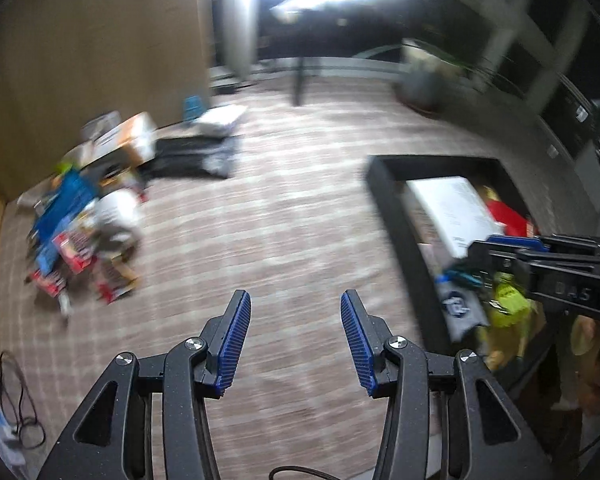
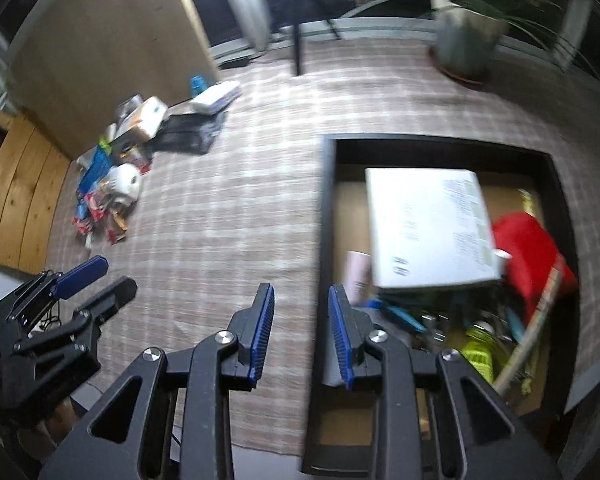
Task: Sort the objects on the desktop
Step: 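Move both open grippers back toward the pile, then grasp the white round device with the right gripper while the left grasps the black pouch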
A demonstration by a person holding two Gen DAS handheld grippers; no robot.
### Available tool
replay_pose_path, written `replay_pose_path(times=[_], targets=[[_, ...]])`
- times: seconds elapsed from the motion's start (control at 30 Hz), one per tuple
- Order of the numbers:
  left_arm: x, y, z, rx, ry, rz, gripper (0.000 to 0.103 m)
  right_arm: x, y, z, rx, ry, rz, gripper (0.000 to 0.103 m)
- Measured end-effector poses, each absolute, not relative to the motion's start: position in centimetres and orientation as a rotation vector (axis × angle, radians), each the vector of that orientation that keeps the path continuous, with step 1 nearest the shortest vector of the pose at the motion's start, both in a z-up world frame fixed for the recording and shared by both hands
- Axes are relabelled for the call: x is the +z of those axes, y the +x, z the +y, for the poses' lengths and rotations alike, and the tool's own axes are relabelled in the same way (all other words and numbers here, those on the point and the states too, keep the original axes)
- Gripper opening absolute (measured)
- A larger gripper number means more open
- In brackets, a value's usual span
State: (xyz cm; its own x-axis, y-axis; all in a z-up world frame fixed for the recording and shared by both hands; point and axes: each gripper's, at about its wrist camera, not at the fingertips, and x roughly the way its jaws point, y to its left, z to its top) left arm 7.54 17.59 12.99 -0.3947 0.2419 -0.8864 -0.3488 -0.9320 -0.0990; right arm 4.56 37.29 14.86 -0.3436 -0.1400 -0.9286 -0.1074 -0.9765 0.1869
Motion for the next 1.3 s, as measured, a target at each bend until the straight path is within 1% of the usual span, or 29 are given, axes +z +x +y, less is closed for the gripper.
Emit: replay_pose_path(times=[0.1,0.17,0.27,0.5,0.67,0.77,0.93,1.07,1.13,1.2,1.23,1.3], targets=[[12.4,6.6,13.3,2.414,-1.522,0.087,0.045,14.5,2.9,34.3,-2.505,1.778,-0.297,0.029],[12.0,6.1,11.0,2.435,-1.545,0.061,0.045,14.3,1.9,32.3,-2.484,1.772,-0.276,0.033],[11.3,5.4,6.8,2.482,-1.586,0.000,0.045,13.9,0.1,29.1,-2.451,1.764,-0.242,0.034],[9.4,3.3,-2.3,2.551,-1.692,-0.210,0.045,13.5,-4.0,22.7,-2.390,1.741,-0.231,0.037],[8.9,2.1,-6.9,2.574,-1.715,-0.309,0.045,13.1,-6.7,19.2,-2.373,1.732,-0.219,0.038],[9.0,1.3,-7.5,2.562,-1.687,-0.305,0.045,12.3,-8.7,17.7,-2.347,1.752,-0.238,0.038],[9.2,-1.1,-6.2,2.478,-1.601,-0.299,0.045,11.1,-11.9,16.2,-2.299,1.788,-0.310,0.038],[8.8,-4.2,-4.2,2.401,-1.559,-0.305,0.053,9.8,-13.9,16.2,-2.269,1.825,-0.405,0.043],[8.6,-5.3,-2.9,2.384,-1.541,-0.268,0.054,9.0,-14.9,16.4,-2.226,1.848,-0.479,0.044],[8.4,-6.5,-1.1,2.361,-1.514,-0.188,0.056,8.2,-15.6,16.7,-2.182,1.870,-0.544,0.044],[8.2,-6.8,-0.6,2.355,-1.509,-0.168,0.060,7.8,-16.1,16.8,-2.164,1.879,-0.572,0.045],[7.8,-7.8,0.8,2.329,-1.494,-0.109,0.060,7.2,-16.8,17.0,-2.138,1.898,-0.608,0.045]])
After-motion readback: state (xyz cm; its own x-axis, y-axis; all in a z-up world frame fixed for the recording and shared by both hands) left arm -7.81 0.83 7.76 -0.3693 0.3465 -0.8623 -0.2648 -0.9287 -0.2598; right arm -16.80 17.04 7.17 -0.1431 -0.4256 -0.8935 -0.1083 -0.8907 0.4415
